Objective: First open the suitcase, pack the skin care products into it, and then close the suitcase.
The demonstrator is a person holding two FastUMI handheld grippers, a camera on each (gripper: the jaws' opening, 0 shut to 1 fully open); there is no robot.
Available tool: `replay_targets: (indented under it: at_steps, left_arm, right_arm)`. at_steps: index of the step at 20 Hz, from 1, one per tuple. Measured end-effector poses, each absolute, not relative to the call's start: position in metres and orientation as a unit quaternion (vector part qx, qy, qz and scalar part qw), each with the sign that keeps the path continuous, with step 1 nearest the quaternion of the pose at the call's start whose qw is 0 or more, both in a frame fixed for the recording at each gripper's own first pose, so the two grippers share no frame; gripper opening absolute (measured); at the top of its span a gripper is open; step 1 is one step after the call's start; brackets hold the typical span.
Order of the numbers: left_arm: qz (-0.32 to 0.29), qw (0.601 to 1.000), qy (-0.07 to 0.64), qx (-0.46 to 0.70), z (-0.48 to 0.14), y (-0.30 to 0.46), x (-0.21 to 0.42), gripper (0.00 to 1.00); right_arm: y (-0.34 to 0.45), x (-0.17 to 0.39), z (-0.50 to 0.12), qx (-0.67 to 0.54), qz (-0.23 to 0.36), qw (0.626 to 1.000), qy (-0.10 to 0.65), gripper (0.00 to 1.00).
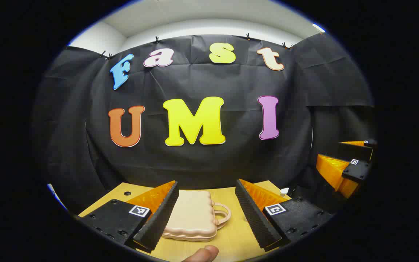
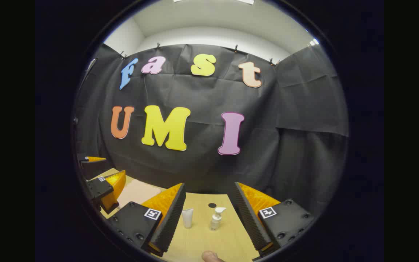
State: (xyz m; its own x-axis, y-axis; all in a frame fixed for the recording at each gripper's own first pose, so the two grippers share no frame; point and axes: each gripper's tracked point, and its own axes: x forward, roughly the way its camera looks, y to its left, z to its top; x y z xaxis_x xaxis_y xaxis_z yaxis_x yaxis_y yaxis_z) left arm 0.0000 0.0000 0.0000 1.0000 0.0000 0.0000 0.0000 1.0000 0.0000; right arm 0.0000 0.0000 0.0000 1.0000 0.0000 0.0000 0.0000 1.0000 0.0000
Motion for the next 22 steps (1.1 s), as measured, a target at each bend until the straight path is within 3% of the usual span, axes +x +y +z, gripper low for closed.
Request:
replay_targets:
  at_steps: [10, 11, 13, 16, 17, 18, 22]
  left_arm:
    - [0.0, 1.0, 0.015, -0.001, -0.01, -0.031, 0.002, 0.99]
    - [0.001, 1.0, 0.013, -0.001, -0.012, -0.033, 0.002, 0.94]
    - [0.005, 1.0, 0.013, -0.002, -0.012, -0.032, 0.002, 0.94]
    - [0.011, 1.0, 0.018, -0.002, -0.016, -0.03, 0.001, 0.99]
    - [0.013, 1.0, 0.021, -0.002, -0.017, -0.029, 0.001, 0.94]
    - [0.013, 1.0, 0.023, -0.002, -0.019, -0.029, 0.002, 0.99]
    - [0.017, 0.999, 0.021, 0.018, -0.033, -0.022, 0.015, 0.99]
  right_arm:
    - [-0.024, 0.011, -0.009, -0.007, 0.018, 1.0, 0.007, 0.79]
    - [-0.024, 0.01, -0.009, -0.01, 0.023, 1.0, 0.006, 0.79]
    - [-0.025, 0.01, -0.009, -0.014, 0.025, 1.0, 0.004, 0.79]
    - [-0.025, 0.012, -0.011, -0.006, 0.029, 1.0, 0.006, 0.79]
    - [-0.026, 0.011, -0.013, -0.006, 0.03, 1.0, 0.008, 0.79]
    - [-0.028, 0.012, -0.014, -0.008, 0.028, 1.0, 0.009, 0.79]
    - [-0.049, 0.017, -0.017, -0.008, 0.013, 1.0, 0.009, 0.79]
